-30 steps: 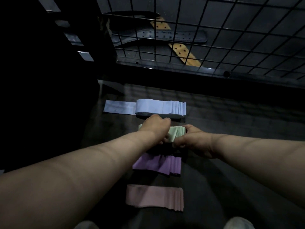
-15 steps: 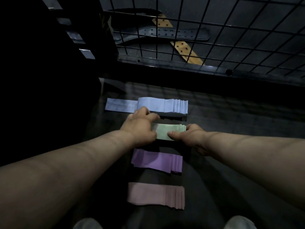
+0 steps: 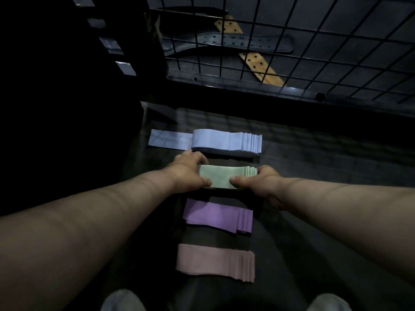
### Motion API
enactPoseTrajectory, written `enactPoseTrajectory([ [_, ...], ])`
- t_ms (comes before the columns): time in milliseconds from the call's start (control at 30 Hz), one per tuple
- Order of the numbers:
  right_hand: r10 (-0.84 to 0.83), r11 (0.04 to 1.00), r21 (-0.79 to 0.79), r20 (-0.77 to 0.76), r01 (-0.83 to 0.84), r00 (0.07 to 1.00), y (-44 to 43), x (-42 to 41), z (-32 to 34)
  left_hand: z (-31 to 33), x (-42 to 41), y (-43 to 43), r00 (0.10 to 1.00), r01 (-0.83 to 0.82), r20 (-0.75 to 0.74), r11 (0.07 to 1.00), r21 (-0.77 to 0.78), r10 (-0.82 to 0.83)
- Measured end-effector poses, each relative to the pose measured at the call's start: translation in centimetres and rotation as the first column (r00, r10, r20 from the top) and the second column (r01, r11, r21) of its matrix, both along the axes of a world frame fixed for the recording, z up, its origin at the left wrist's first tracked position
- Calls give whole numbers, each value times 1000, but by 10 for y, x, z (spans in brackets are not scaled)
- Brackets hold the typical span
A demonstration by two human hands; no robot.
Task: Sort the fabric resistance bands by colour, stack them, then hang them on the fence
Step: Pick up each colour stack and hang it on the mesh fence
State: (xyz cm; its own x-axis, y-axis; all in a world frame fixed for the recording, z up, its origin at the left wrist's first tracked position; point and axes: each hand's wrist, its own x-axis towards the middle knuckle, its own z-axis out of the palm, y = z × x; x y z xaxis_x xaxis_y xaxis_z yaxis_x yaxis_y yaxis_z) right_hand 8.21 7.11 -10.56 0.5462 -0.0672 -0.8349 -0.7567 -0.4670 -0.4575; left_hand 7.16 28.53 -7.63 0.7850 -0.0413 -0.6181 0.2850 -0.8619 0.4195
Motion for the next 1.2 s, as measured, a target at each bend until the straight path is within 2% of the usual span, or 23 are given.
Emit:
enactPoseTrajectory([
  [67,-22,999,44,-2,23,1000,4,0,1,2,1,3,1000,-25,-14,998,-61,24],
  [167,-32,997,72,33,30,999,5,-1,4,4,-1,6,999,42,7,997,-65,-41],
  [367,84,993,73,85,-90,993,-3,-11,2,2,-15,14,979,204,25,978,-50,-203],
  [633,123,984,121,64,-130,990,3,-3,5,0,-15,17,989,142,46,985,-98,-138],
  [767,173,976,103,151,-190,973,4,-11,9,3,-20,16,975,198,110,978,-63,-191],
  [867,290,950,19,330,-313,898,-2,-12,10,5,-30,19,932,264,256,965,3,-256],
  [967,431,901,-157,443,-405,786,-2,-14,9,1,-32,18,843,356,365,919,170,-394],
  [1067,546,838,-314,436,-447,716,2,-17,7,-6,-28,15,800,388,356,870,305,-482],
  [1200,701,713,-373,367,-594,611,4,-10,4,-10,-30,21,740,481,320,798,362,-592],
])
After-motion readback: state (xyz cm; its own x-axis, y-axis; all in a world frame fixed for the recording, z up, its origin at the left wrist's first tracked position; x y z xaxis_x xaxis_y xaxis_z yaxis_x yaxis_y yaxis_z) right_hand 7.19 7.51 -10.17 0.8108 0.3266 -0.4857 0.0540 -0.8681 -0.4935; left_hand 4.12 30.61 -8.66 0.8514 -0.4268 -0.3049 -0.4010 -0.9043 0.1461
